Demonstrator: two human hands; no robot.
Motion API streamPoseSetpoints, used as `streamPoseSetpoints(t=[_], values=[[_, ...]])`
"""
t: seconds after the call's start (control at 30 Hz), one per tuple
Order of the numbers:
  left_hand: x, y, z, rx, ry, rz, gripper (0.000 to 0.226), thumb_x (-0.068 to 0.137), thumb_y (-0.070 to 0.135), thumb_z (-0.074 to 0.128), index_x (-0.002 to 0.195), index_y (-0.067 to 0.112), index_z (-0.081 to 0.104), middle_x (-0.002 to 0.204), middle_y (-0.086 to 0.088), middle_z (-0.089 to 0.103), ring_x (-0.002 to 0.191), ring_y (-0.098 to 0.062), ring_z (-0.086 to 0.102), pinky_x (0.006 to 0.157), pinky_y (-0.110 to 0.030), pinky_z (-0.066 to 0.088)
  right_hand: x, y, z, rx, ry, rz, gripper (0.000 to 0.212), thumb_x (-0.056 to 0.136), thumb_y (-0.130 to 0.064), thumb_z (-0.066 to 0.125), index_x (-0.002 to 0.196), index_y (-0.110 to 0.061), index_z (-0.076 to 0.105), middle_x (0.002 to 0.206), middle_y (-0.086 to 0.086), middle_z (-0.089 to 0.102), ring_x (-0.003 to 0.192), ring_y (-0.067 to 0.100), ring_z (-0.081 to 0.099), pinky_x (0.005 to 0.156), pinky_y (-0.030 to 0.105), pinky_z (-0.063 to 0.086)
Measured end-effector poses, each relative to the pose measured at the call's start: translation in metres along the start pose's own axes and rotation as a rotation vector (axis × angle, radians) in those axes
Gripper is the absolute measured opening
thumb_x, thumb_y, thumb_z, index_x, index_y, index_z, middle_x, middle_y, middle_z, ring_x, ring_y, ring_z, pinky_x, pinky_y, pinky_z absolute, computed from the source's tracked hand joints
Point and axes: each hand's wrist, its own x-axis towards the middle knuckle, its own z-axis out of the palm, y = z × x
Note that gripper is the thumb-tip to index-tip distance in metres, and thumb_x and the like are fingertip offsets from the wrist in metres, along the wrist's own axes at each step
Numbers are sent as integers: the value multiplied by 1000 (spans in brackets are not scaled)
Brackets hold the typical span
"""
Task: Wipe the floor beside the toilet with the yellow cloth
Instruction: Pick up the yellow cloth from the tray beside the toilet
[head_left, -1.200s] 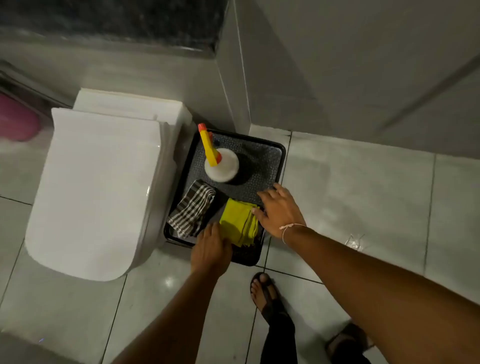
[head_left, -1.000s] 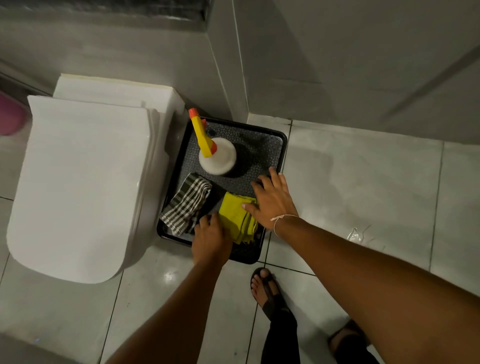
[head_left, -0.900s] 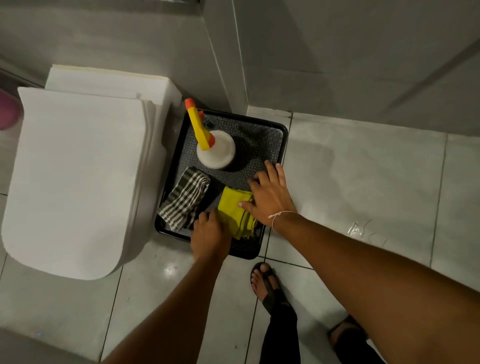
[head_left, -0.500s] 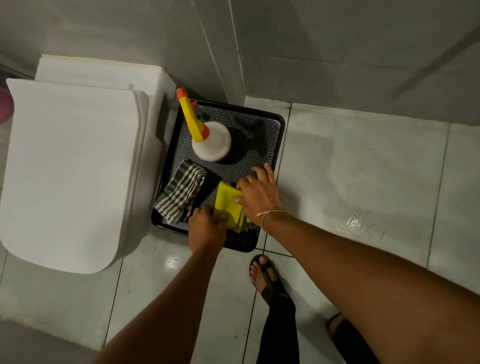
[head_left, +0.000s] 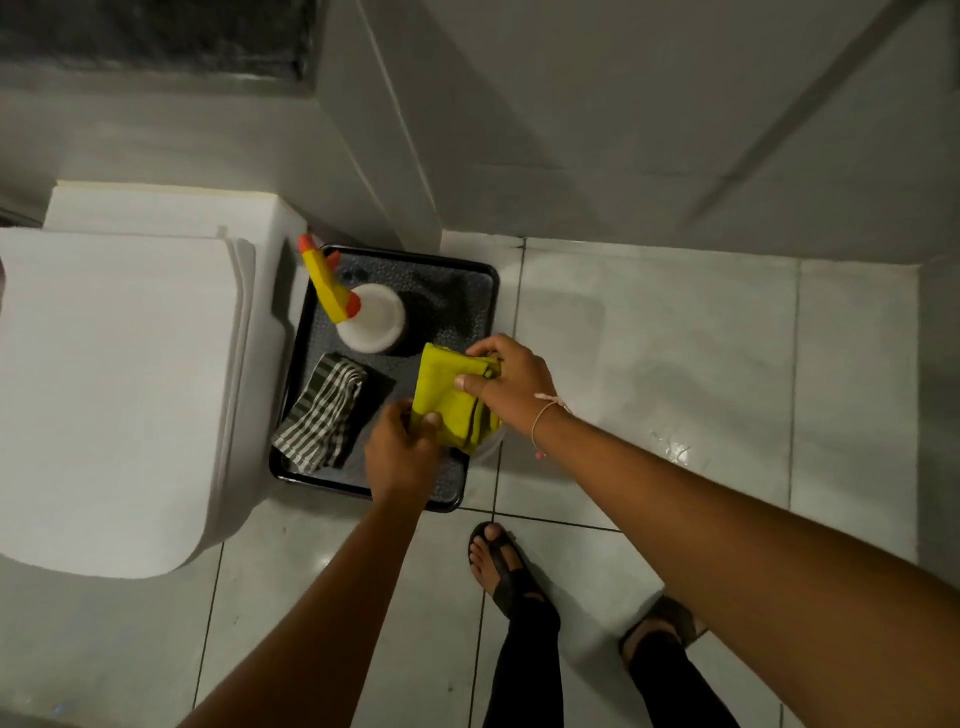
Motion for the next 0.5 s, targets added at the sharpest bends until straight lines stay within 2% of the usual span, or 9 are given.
streamPoseSetpoints(t=[0.1,0.17,0.27,0.33,0.4,0.43,0.5], values=[[-13,26,15,-99,-84,43,27,91,25,63,114,11,60,98,-8,68,91,-25,64,78,-40,53,-10,0,-42,344,-23,162,34,70,-23,82,99,-27,65,99,-2,67,93,18,63,77,28,53],[-28,43,29,-144,-167,65,26,92,26,61,114,12,61,100,-7,70,94,-23,66,84,-45,55,-20,9,-73,502,-50,256,37,70,-20,82,104,-21,67,103,2,70,97,21,65,82,32,56],[-53,63,56,-217,-259,90,25,93,26,60,115,15,60,102,-6,71,95,-20,68,83,-42,56,-37,31,-119,643,-76,343,38,71,-20,82,106,-17,68,106,8,73,98,26,69,85,39,57],[-68,76,79,-243,-308,107,21,94,22,60,112,11,61,102,-11,71,96,-26,68,83,-43,56,-50,54,-146,728,-104,373,32,73,-17,80,103,-14,70,105,10,75,96,27,71,79,38,60],[-82,84,104,-259,-361,115,21,94,18,59,111,5,61,103,-17,71,96,-30,67,84,-44,55,-63,78,-168,783,-116,411,37,72,-18,80,107,-11,69,105,11,75,95,26,72,75,37,61],[-90,86,118,-270,-387,116,22,95,16,58,112,2,61,102,-18,70,95,-29,67,83,-42,55,-69,92,-178,802,-109,441,42,70,-22,81,109,-10,68,105,11,75,95,25,72,74,37,61],[-106,86,146,-279,-429,103,22,95,14,58,111,-1,61,93,-10,69,85,-19,66,73,-27,54,-80,120,-192,817,-83,495,47,66,-29,82,108,-14,68,103,8,76,93,25,72,74,39,60]])
